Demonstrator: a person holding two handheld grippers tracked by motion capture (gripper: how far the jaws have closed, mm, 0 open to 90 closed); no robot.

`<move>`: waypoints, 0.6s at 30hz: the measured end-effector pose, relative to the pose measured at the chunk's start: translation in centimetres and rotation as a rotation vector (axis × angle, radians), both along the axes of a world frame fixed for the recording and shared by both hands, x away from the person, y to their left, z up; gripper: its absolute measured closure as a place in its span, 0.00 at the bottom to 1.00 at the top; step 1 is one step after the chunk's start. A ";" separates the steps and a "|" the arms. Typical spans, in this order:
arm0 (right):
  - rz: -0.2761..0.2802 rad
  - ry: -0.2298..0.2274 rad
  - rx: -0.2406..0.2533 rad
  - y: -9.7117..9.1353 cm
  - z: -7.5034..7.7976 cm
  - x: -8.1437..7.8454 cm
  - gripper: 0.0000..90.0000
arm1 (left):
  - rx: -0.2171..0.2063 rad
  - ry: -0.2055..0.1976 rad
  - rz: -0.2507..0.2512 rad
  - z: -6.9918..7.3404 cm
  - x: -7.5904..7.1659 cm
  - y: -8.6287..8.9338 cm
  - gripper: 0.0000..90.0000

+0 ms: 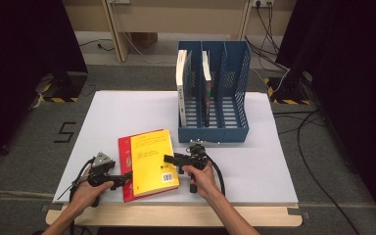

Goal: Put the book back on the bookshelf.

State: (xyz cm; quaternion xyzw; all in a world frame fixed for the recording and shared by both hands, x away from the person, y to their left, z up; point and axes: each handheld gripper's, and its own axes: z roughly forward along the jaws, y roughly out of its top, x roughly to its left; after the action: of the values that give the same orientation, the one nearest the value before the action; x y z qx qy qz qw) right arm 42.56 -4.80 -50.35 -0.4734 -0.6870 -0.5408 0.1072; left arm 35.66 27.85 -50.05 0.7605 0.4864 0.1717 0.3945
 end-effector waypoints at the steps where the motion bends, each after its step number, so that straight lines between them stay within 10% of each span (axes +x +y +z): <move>1: 0.000 -0.011 0.009 -0.1 0.2 0.0 0.49 | 0.000 -0.001 -0.001 0.0 0.0 0.0 0.15; 9: 0.017 0.034 0.107 -0.6 0.8 0.3 0.54 | 0.000 0.003 0.002 0.0 0.0 0.1 0.15; 18: 0.118 -0.066 0.007 1.2 2.0 0.0 0.64 | 0.011 -0.007 -0.003 0.1 0.0 0.0 0.16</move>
State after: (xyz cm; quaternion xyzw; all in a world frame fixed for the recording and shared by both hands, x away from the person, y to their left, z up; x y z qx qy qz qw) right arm 42.60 -3.65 -48.39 -0.4139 -0.7150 -0.5511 0.1178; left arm 35.65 27.83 -49.97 0.7627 0.4830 0.1765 0.3923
